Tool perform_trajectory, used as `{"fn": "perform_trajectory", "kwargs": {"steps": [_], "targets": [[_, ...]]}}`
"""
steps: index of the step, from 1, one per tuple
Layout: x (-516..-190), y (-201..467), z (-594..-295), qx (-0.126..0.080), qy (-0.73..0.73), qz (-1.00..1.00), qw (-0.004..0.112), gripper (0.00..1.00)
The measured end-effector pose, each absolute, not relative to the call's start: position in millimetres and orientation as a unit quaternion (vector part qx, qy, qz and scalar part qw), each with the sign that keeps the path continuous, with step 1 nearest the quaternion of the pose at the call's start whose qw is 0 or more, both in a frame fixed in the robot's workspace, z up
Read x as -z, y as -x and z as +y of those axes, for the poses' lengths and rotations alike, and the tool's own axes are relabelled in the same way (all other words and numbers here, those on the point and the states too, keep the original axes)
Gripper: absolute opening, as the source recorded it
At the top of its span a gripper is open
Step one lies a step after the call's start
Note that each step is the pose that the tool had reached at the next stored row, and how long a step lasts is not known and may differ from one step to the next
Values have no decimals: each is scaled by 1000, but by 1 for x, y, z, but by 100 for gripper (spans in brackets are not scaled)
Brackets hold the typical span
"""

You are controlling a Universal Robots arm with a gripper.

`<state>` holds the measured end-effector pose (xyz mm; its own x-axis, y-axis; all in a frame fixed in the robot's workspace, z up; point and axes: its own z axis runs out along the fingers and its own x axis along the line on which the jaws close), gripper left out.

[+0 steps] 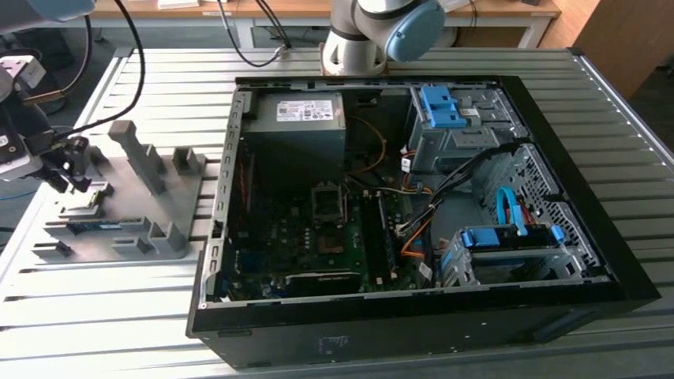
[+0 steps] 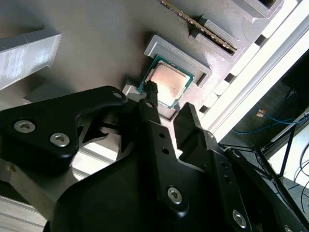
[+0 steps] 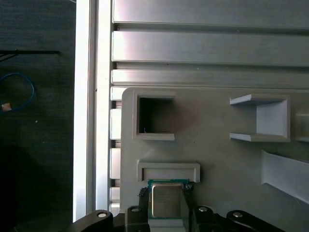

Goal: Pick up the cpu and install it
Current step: 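Pick up the cpu and move it towards the insertion slot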

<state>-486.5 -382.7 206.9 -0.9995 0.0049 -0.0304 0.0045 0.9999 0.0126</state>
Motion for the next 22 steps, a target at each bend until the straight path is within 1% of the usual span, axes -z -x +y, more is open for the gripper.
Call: {"fn": "perform_trajectory", "kwargs": {"steps": [2, 3, 4, 5, 6, 13, 22], "targets": [[-207, 487, -383, -6, -2, 1000, 15, 47], [-207, 487, -383, -6, -2, 1000, 15, 47], [-207, 487, -383, -6, -2, 1000, 15, 52], [-207, 487, -383, -6, -2, 1000, 15, 52], [-207, 487, -383, -6, -2, 1000, 15, 58], [-202, 486, -385, -6, -2, 1000, 15, 58], [-193, 479, -387, -1, 1, 1000, 13, 58]]}}
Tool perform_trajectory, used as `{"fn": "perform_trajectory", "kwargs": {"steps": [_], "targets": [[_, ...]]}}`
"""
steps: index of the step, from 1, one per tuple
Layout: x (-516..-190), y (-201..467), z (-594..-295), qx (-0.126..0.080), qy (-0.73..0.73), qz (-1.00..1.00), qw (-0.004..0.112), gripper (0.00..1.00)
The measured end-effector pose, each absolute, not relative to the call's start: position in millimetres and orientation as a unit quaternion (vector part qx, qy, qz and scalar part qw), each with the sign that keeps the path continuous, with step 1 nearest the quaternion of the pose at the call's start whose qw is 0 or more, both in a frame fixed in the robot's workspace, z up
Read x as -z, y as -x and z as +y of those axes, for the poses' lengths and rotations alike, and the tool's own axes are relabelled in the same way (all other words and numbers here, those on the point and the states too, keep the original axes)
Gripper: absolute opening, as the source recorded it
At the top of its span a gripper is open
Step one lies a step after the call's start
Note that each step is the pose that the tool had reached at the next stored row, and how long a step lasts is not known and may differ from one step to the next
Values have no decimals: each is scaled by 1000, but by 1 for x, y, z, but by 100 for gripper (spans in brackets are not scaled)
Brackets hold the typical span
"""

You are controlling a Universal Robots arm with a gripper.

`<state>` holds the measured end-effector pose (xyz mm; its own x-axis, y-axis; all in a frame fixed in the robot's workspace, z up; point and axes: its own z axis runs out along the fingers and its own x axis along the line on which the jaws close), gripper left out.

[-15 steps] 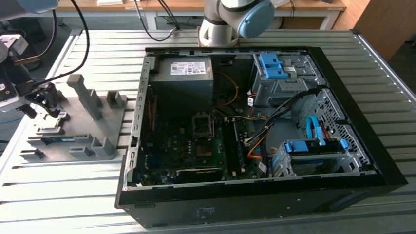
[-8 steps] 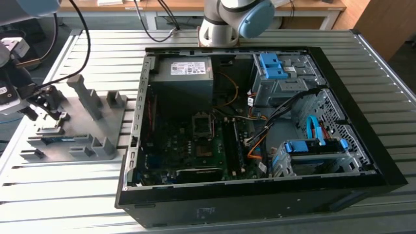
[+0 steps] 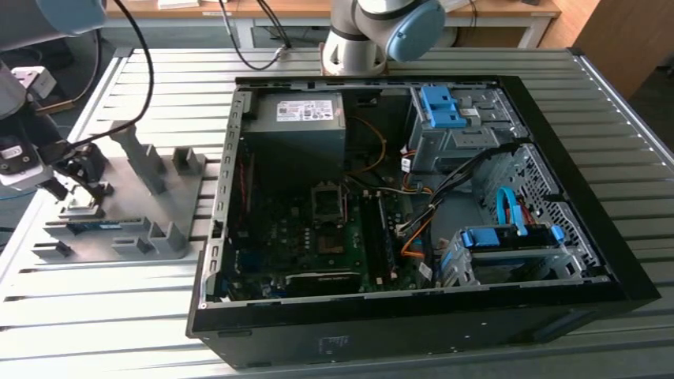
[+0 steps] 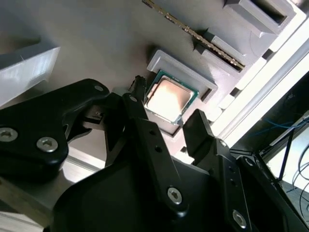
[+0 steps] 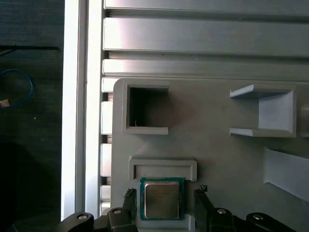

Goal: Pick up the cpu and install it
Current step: 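Pick up the cpu and move it towards the insertion slot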

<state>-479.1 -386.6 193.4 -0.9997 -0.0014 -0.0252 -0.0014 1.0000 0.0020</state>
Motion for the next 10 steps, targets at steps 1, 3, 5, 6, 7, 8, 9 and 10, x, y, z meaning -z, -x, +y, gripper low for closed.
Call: {"fn": "perform_trajectory", "kwargs": {"steps": [1, 3, 5, 6, 7, 8, 9, 10], "targets": [[-193, 479, -387, -1, 1, 1000, 13, 58], [-191, 479, -387, 0, 2, 1000, 13, 58], [-190, 479, -387, 2, 6, 1000, 12, 58], [-189, 479, -387, 3, 9, 1000, 12, 58], [-189, 479, -387, 4, 11, 1000, 12, 58], [-188, 479, -387, 5, 13, 1000, 12, 58], [-187, 479, -387, 5, 14, 1000, 12, 58], [-185, 479, -387, 5, 14, 1000, 12, 58]]}}
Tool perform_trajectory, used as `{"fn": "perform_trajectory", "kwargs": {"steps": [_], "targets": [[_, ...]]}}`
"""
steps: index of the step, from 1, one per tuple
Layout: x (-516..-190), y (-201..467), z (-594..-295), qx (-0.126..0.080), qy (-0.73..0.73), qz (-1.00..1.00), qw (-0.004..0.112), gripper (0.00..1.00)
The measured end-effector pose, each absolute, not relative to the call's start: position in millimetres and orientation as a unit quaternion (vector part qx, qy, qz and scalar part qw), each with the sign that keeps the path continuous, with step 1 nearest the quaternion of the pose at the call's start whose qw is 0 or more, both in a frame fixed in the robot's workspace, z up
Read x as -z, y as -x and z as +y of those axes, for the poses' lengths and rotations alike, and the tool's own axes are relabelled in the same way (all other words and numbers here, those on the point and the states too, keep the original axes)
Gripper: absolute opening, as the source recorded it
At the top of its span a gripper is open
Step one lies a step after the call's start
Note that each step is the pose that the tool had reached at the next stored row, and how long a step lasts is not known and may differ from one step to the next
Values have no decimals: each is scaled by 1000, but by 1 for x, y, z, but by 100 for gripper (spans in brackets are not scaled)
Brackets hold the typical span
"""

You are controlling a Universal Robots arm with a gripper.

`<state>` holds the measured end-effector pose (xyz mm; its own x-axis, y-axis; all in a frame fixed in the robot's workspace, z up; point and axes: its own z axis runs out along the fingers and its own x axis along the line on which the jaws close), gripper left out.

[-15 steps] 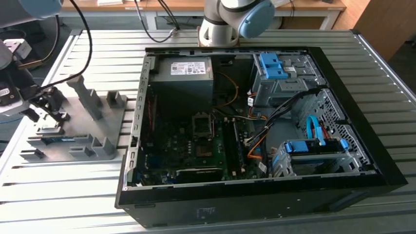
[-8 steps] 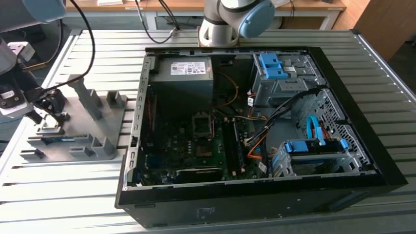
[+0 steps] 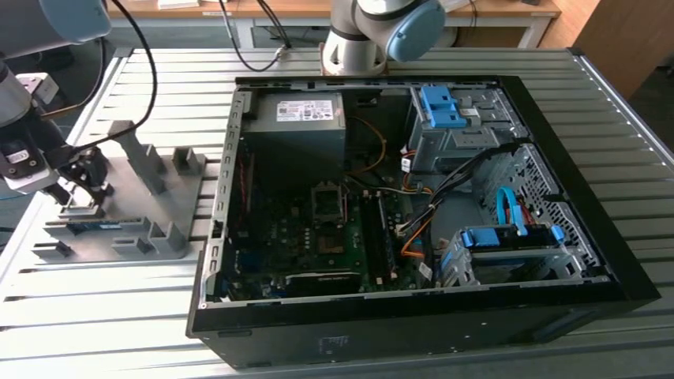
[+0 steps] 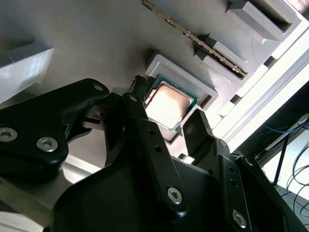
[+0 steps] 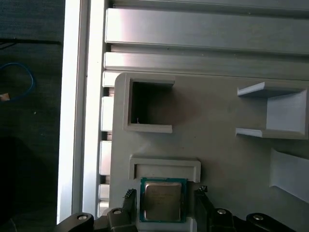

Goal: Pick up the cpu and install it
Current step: 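Pick up the cpu and move it towards the insertion slot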

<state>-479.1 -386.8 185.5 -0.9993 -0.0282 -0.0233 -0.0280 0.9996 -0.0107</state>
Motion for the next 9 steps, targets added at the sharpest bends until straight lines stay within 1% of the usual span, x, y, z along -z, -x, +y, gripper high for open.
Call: {"fn": "perform_trajectory", "kwargs": {"steps": [9], "targets": [[-182, 479, -387, 5, 14, 1000, 12, 58]]}}
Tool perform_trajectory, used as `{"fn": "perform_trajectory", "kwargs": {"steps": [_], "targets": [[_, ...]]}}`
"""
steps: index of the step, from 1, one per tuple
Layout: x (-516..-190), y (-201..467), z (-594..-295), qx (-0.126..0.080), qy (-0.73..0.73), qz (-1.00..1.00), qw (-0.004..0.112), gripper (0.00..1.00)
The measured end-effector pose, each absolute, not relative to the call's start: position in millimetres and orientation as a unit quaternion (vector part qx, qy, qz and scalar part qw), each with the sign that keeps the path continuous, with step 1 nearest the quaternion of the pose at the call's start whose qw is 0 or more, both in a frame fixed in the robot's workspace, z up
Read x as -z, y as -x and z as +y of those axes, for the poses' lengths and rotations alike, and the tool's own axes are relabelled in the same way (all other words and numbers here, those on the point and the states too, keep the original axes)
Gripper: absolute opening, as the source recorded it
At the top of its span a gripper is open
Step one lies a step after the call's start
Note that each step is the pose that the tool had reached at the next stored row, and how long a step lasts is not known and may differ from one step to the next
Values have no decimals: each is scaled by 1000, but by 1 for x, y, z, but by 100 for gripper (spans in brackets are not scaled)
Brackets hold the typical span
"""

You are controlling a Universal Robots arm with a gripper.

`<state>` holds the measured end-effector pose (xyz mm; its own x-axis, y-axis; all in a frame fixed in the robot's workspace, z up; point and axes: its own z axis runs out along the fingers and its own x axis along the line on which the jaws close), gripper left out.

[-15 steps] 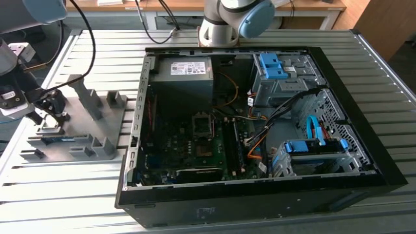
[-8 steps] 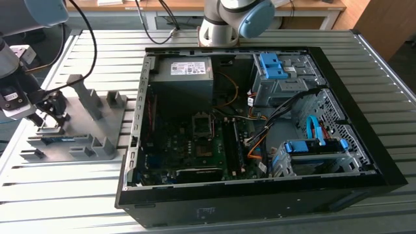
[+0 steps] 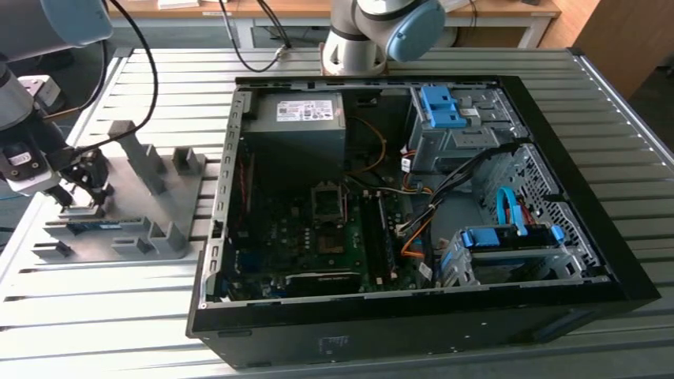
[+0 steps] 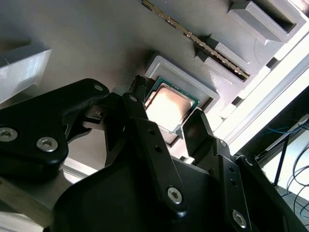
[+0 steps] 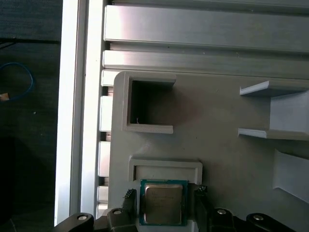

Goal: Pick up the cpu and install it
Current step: 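Pick up the cpu and move it towards the insertion slot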

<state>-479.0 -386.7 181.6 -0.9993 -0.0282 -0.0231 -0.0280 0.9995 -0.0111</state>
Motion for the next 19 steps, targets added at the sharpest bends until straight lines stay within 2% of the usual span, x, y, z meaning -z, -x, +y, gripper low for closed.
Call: {"fn": "perform_trajectory", "kwargs": {"steps": [4, 6, 19], "targets": [[-181, 479, -387, 5, 14, 1000, 12, 57], [-182, 479, -387, 5, 14, 1000, 12, 47], [-188, 479, -387, 5, 14, 1000, 12, 47]]}}
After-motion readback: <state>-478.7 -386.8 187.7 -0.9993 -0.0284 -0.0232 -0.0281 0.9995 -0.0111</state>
